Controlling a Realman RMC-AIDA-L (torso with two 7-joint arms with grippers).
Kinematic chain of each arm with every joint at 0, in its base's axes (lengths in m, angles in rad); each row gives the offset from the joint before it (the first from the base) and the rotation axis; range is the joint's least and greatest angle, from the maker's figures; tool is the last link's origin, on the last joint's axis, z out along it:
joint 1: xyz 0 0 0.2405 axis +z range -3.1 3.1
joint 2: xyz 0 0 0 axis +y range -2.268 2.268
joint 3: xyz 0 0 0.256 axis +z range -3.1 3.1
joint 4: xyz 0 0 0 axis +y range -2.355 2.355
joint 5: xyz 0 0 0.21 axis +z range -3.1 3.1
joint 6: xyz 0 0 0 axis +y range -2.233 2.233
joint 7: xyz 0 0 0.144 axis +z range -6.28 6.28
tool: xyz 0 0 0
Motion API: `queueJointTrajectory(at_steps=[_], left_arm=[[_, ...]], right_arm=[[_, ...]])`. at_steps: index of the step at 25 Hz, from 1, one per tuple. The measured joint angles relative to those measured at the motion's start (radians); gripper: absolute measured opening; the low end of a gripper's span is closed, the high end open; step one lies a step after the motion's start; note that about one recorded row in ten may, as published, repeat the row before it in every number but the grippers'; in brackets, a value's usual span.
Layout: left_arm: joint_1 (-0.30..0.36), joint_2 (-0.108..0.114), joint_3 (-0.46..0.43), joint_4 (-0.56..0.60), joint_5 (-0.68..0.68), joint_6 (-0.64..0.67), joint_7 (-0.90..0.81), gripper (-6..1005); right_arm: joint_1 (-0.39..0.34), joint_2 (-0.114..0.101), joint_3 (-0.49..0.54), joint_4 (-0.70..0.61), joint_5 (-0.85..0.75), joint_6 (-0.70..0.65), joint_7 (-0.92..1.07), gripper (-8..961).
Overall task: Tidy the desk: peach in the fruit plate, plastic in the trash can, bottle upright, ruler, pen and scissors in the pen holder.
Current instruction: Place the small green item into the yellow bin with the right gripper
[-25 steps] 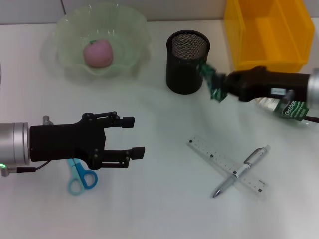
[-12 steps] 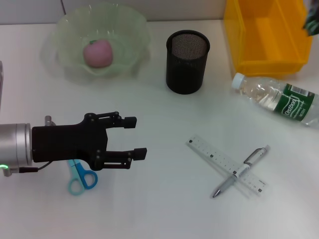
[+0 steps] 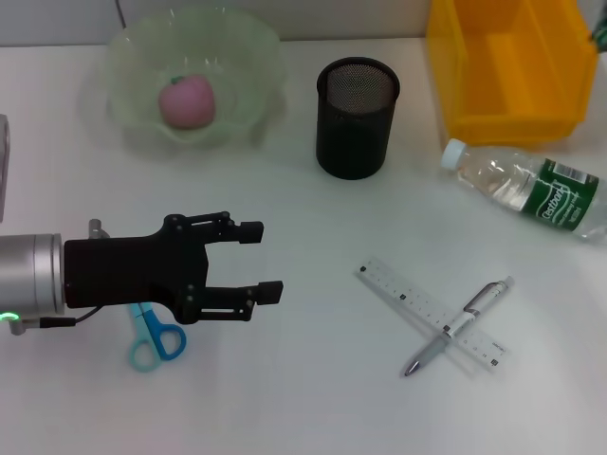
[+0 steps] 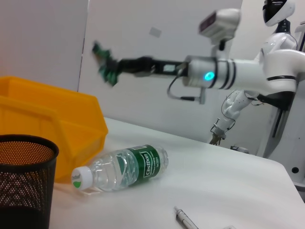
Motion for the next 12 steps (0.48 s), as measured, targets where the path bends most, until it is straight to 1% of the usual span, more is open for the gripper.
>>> queueJointTrajectory(at_steps=[2,3,6,8,12], left_arm=[[0.0,0.0,0.0,0.0,0.0,0.0,0.0,794],[0.0,0.0,0.0,0.0,0.0,0.0,0.0,794],[0.0,0.0,0.0,0.003,0.0,0.0,-0.003,794],[0.002,0.001,0.0,0.003,0.0,0.0,-0.004,794],[0.003,0.001,0.0,0.005,0.0,0.0,-0.006,793]], right_arm=[[0.042,0.001,0.0,0.033,-0.064,0.039,0.0,44],[0.071,0.003,-0.002,0.059,-0.104,0.086,-0.001,46],[0.092,0.004,-0.016,0.085,-0.134,0.118,-0.011,52],[0.103,0.003,-0.054,0.095,-0.156,0.124,-0.019,55],[0.101,0.006,-0.062,0.089,-0.154,0.124,-0.019,63]])
